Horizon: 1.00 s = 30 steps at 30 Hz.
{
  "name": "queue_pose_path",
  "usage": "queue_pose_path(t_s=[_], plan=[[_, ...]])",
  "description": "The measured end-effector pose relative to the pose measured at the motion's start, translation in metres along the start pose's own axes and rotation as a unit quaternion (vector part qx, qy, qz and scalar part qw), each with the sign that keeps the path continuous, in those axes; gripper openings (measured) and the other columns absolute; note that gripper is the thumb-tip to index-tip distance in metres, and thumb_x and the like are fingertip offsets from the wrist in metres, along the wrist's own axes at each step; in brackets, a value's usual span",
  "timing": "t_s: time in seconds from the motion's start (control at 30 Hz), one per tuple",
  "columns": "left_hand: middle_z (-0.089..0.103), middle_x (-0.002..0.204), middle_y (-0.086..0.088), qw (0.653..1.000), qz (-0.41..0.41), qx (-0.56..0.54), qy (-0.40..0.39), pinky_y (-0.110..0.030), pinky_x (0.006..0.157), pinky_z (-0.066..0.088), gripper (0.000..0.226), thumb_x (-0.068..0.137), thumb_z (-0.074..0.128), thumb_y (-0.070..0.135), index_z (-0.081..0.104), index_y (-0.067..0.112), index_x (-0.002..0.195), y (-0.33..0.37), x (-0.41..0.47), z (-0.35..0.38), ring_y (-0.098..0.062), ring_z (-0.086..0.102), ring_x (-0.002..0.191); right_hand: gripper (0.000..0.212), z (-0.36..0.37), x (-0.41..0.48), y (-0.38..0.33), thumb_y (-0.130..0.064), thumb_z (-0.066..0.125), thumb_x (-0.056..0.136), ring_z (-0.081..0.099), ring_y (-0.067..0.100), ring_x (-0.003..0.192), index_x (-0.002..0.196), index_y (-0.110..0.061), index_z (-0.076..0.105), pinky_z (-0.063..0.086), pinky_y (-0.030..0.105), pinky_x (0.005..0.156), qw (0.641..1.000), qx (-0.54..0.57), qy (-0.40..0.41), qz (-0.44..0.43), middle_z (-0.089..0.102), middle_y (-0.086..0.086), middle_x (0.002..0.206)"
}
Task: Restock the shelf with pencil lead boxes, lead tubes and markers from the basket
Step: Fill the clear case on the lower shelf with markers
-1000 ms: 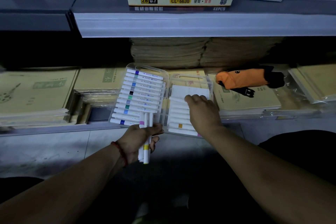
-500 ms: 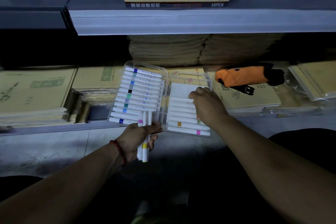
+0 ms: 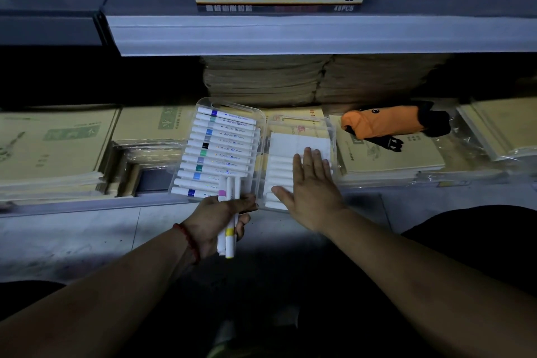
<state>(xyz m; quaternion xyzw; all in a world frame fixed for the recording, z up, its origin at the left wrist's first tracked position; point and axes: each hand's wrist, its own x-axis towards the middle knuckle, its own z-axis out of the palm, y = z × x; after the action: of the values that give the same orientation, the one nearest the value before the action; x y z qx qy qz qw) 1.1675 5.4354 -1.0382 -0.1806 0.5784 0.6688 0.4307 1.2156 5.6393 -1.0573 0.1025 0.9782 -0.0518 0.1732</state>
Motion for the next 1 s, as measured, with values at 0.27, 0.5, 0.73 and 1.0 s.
queue_pose_path(t_s=[0.27,0.5,0.73,1.0], plan=[[0.068,0.122,-0.022,1.000,0.008,-0.013,-0.003,-0.019,0.042,0.042,0.025,0.091,0.070,0.009,0.066,0.000,0.114,0.006,-0.003,0.000,-0.010,0.050,0.047,0.090,-0.010,0.019,0.011,-0.072,0.018,0.096,-0.033,0.024,0.147,0.158,-0.015,-0.015,-0.013,0.045,0.124,0.996,0.075,-0.001,-0.054,-0.029,0.009,0.162],[0.072,0.116,-0.019,0.999,0.010,-0.026,-0.015,-0.019,0.043,0.045,0.028,0.094,0.066,0.007,0.067,0.000,0.120,0.010,-0.004,-0.001,-0.010,0.050,0.047,0.058,-0.040,0.017,-0.018,-0.036,0.050,0.103,0.023,0.032,0.150,0.152,-0.009,0.038,0.025,0.040,0.120,0.983,0.159,0.058,-0.068,0.027,0.015,0.161],[0.052,0.057,-0.011,1.000,0.019,-0.014,-0.013,-0.023,0.046,0.040,0.015,0.089,0.051,-0.010,0.059,0.002,0.089,0.016,-0.004,0.005,-0.017,0.046,0.046,0.025,-0.039,0.007,-0.070,-0.026,0.067,0.094,0.063,0.016,0.070,0.079,-0.007,0.073,0.051,0.034,0.068,0.901,0.429,0.018,-0.061,0.071,0.006,0.076],[0.058,0.063,-0.012,0.999,0.033,0.002,-0.034,-0.023,0.046,0.042,0.019,0.088,0.047,-0.013,0.060,0.002,0.089,0.013,0.001,-0.001,-0.016,0.051,0.046,0.011,-0.040,0.007,-0.066,-0.017,0.072,0.092,0.040,0.008,0.052,0.101,-0.011,0.070,0.029,0.021,0.044,0.746,0.644,-0.164,0.043,0.055,-0.004,0.061]])
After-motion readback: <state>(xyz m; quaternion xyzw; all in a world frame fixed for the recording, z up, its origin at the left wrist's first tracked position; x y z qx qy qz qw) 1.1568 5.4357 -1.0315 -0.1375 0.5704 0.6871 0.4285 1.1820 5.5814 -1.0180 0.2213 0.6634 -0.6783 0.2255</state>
